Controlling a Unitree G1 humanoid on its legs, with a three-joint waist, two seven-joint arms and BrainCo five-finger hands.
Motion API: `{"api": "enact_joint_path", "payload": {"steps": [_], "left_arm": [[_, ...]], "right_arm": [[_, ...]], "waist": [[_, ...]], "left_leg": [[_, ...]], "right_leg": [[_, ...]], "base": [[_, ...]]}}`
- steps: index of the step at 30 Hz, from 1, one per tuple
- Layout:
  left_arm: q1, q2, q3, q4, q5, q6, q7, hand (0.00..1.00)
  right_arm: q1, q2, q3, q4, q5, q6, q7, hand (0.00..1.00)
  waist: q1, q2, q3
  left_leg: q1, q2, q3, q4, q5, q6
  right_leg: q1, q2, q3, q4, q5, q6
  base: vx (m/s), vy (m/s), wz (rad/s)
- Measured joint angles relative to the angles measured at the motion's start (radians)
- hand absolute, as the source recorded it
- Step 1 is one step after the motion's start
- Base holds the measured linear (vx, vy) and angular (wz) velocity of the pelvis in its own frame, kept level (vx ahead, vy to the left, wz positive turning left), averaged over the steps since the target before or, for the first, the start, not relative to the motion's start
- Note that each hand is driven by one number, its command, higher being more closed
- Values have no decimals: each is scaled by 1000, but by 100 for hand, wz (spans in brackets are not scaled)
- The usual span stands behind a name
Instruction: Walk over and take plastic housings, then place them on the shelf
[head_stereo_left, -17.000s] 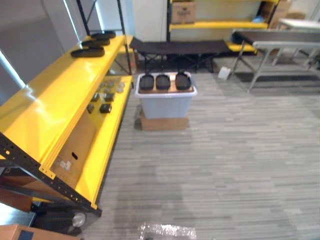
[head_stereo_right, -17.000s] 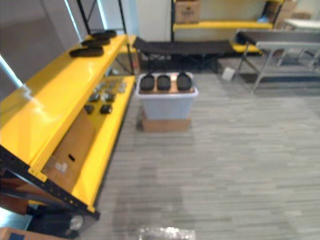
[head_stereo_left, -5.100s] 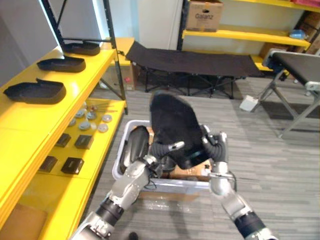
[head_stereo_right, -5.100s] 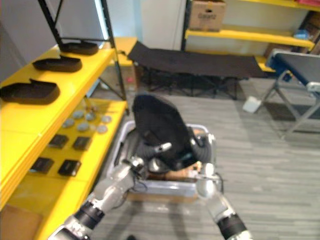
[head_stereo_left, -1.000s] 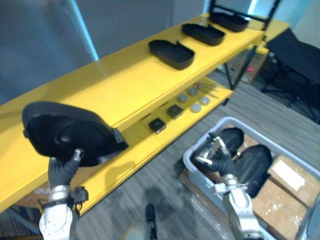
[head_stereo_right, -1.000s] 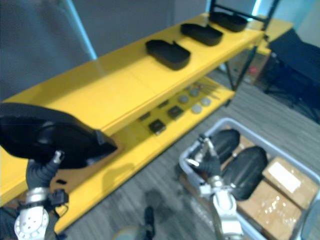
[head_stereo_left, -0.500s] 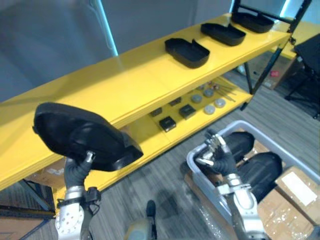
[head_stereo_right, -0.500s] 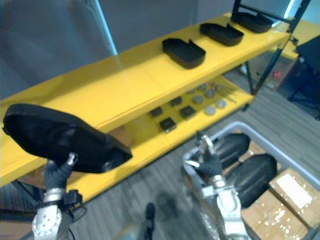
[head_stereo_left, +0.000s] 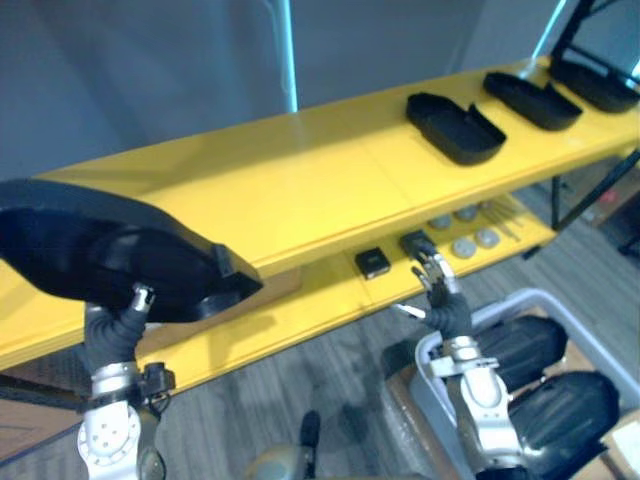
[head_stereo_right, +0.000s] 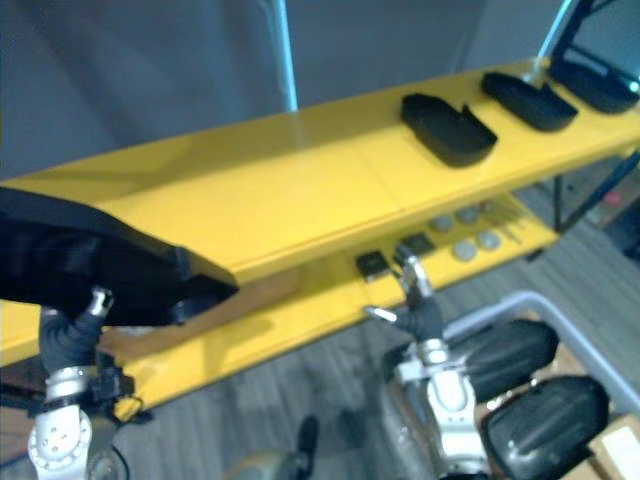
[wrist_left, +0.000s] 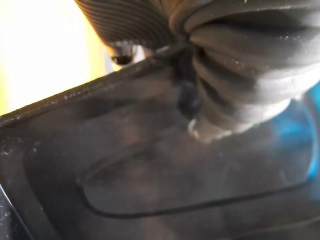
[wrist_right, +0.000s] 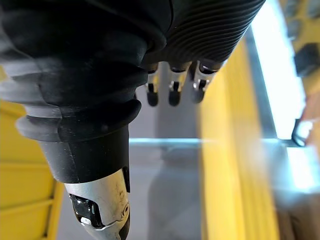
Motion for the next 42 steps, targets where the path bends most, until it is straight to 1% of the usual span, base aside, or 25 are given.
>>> {"api": "enact_joint_path", "payload": {"steps": [2,4,5,7,8,9,10,11,12,14,16,17,19,20,23,27,29,33,34,35,37,38,39,41,42], "left_arm": [[-45,13,-15,22,-1,1,2,100],[-68,10,-44,33,-1,1,3,100],[-66,10,-67,38,-1,1,3,100],[-48,10,-89,40,-1,1,3,100],[-32,-5,-104,43,-1,4,4,100],[-19,-21,-114,41,-1,10,3,100],[4,-42,-119,36,-1,12,1,100],[21,-66,-138,41,0,19,0,100],[22,-76,-144,44,-1,19,-2,100],[12,-91,-155,47,-1,18,-26,100],[0,-91,-156,47,0,16,-44,100],[-1,-91,-155,37,3,8,-48,100],[-6,-85,-150,36,10,0,-46,100],[-8,-66,-152,36,12,0,-47,100],[-14,-57,-153,36,30,0,-50,100],[-47,-23,-153,31,31,5,-98,100],[-75,-5,-155,9,32,13,-132,100],[-134,23,-142,-2,31,19,-134,100],[-148,24,-135,-2,31,21,-132,100],[-160,29,-127,-1,31,27,-126,100],[-175,41,-125,-1,31,38,-125,100],[-187,59,-128,-1,31,44,-126,100],[-207,67,-138,0,33,63,-125,100],[-230,57,-161,1,34,91,-128,100],[-228,47,-165,2,34,113,-127,100]], "right_arm": [[1,-13,-33,-1,98,-1,53,0],[4,-18,-53,-3,171,-1,105,0],[5,-18,-56,-6,212,-1,139,0],[5,-17,-42,-20,234,-1,167,0],[2,-21,-27,-29,234,-2,177,0],[2,-22,-25,-29,235,-2,179,0],[-1,-21,-19,-29,235,-2,179,0],[-6,-26,-16,-28,235,-2,177,0],[-10,-30,-19,-25,234,-2,174,0],[-16,-33,-50,-10,231,-6,134,0],[-27,-30,-80,19,223,-28,106,0],[-52,-32,-110,35,210,-41,86,0],[-87,-23,-122,41,183,-51,65,0],[-97,-16,-129,37,157,-63,47,0],[-87,10,-174,-8,121,-71,13,0],[-34,14,-209,-71,92,-74,-37,0],[11,14,-233,-134,68,-71,-63,0],[29,15,-271,-206,48,-70,-84,0],[30,20,-277,-220,48,-70,-83,0],[30,37,-276,-240,50,-71,-80,0],[37,60,-273,-265,59,-71,-74,0],[48,72,-273,-276,59,-71,-65,0],[62,75,-276,-278,58,-71,-57,0],[65,62,-287,-277,58,-69,-53,0],[59,43,-284,-277,58,-65,-52,0]], "waist": [[-16,2,1],[-32,1,0],[-42,-6,-4],[-36,-25,-19],[-35,-27,-35],[-34,-12,-41],[-26,9,-53],[-29,41,-60],[-27,49,-57],[-38,55,-54],[-44,53,-53],[-35,66,-56],[-32,60,-55],[-39,45,-52],[-48,39,-54],[-77,43,-53],[-102,52,-52],[-122,56,-50],[-121,55,-48],[-123,50,-40],[-123,39,-24],[-123,23,-16],[-125,8,-18],[-129,20,-11],[-125,40,-5]], "left_leg": [[8,-6,-50,36,-36,-11],[13,-21,-104,57,-57,-17],[26,-36,-142,67,-71,-22],[46,-68,-184,72,-99,-27],[43,-80,-209,104,-136,-30],[38,-65,-196,122,-162,-30],[23,-26,-124,153,-199,-31],[3,46,2,209,-222,-56],[2,66,41,222,-228,-68],[-11,115,191,278,-232,-77],[-9,143,250,236,-215,-74],[7,161,240,176,-132,-113],[20,138,236,165,-131,-113],[26,126,237,159,-131,-113],[62,120,270,103,-131,-113],[64,118,298,89,-131,-113],[78,120,324,74,-130,-116],[79,126,410,63,-130,-114],[79,136,450,64,-131,-111],[77,149,479,68,-132,-109],[74,167,501,88,-138,-109],[68,169,500,109,-147,-119],[38,179,483,145,-157,-131],[3,208,452,186,-161,-138],[3,221,450,190,-161,-142]], "right_leg": [[-71,76,97,-177,3,13],[-111,112,194,-267,26,40],[-111,121,236,-312,53,41],[-83,105,240,-379,109,14],[-55,96,228,-411,184,30],[-39,102,206,-418,186,26],[-17,111,179,-439,184,20],[25,122,125,-452,177,8],[44,125,107,-458,174,4],[129,111,55,-486,167,-7],[161,97,47,-489,165,-6],[159,91,51,-477,154,11],[158,70,71,-483,148,24],[157,61,85,-495,149,26],[158,63,125,-529,160,50],[156,67,150,-575,170,70],[144,72,181,-576,177,79],[95,84,241,-589,214,85],[85,85,235,-608,237,79],[80,74,197,-603,222,49],[52,38,101,-521,198,11],[55,19,96,-504,205,27],[57,21,91,-519,210,95],[79,47,52,-560,226,93],[97,67,49,-593,245,85]], "base": [[207,-38,59],[214,-114,97],[207,-135,107],[275,-211,89],[310,-244,80],[208,-155,64],[246,-162,75],[255,-146,80],[289,-143,97],[200,-28,107],[150,49,78],[144,123,16],[86,129,-16],[35,84,-17],[25,68,-40],[-31,2,-33],[-46,3,-37],[-51,36,-65],[-74,26,-80],[-64,17,-75],[-25,27,-42],[-6,-32,-9],[-8,-107,26],[-20,-117,34],[-9,-76,3]]}}
